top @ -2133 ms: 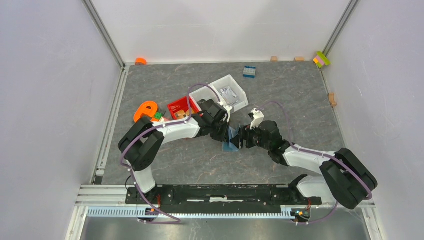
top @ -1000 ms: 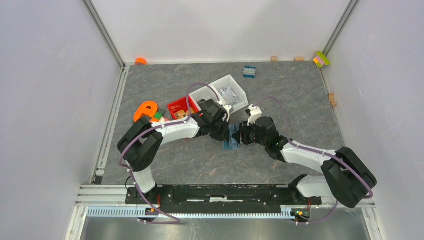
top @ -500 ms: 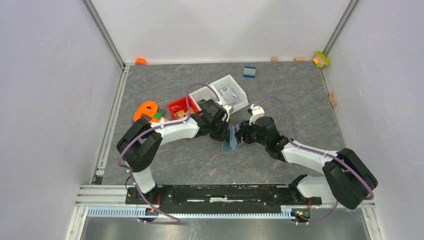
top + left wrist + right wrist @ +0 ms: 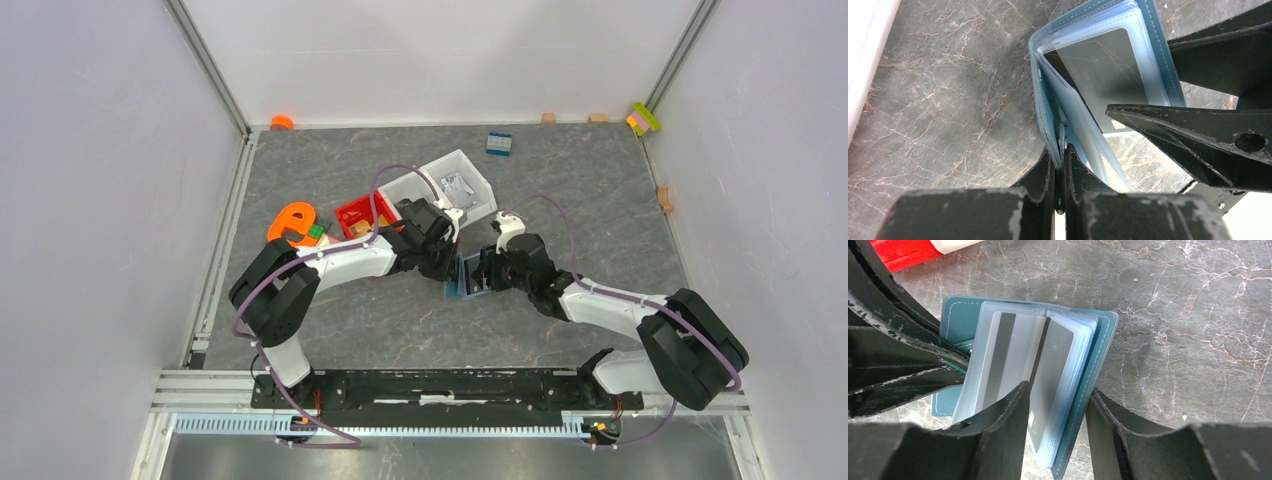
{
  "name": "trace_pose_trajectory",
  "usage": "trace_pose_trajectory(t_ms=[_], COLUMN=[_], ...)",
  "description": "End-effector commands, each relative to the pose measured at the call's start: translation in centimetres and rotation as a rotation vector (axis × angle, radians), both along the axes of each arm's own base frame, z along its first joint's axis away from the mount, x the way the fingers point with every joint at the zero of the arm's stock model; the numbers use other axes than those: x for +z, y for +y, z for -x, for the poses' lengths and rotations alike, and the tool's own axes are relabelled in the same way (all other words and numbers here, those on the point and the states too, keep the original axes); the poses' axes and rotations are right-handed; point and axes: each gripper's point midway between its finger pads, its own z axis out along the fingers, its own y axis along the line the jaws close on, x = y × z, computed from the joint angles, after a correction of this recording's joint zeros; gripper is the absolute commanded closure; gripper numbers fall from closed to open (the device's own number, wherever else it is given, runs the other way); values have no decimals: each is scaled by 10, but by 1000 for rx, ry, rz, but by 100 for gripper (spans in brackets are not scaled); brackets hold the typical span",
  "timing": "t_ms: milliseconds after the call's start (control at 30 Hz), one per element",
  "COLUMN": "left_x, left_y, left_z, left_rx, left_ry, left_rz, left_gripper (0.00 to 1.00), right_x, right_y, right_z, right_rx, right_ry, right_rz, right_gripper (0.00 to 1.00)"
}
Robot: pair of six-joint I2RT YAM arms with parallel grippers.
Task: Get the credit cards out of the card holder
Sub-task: Remove the credit card from the card holder.
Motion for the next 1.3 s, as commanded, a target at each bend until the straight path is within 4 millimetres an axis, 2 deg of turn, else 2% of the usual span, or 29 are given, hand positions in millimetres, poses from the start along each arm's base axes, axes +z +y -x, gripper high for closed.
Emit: trace_pose_trajectory(t_ms=[0,100,233,333,400,467,667,933,1000,1033,1133,1267], left_x=[15,15,16,22,24,25,30,47,48,48,47,37], left_y=[-5,-5,-5,-10,-11,-10,-11,-6,-4,-2,-3,-4], left_z=[-1,-2,-1,4,5,5,5,3,1,0,2,1], left_rx=[-39,-37,-38,-53,-54,-44,-42,-21,-4,5,-3,-3], left_ry=[-51,-52,-57,-53,-51,-53,-56,-108,-116,-116,-106,-71], left_rz=[34,33,42,94,113,114,143,211,214,214,233,205], left_gripper=[97,96,93,85,76,68,64,46,34,26,15,14], right_x=[17,17,19,17,16,15,16,16,16,16,16,16], right_y=[10,10,7,6,6,6,4,4,5,5,5,6], right_z=[-10,-10,-11,-11,-11,-11,-11,-10,-9,-10,-9,-9], right_rx=[21,19,2,-5,-9,-12,-27,-38,-39,-39,-38,-38], right_ry=[-43,-46,-56,-50,-44,-39,-41,-38,-36,-36,-35,-34], right_rz=[-32,-34,-31,-29,-31,-31,-36,-52,-59,-62,-67,-69], right_gripper=[53,58,77,93,99,100,100,100,100,100,100,100])
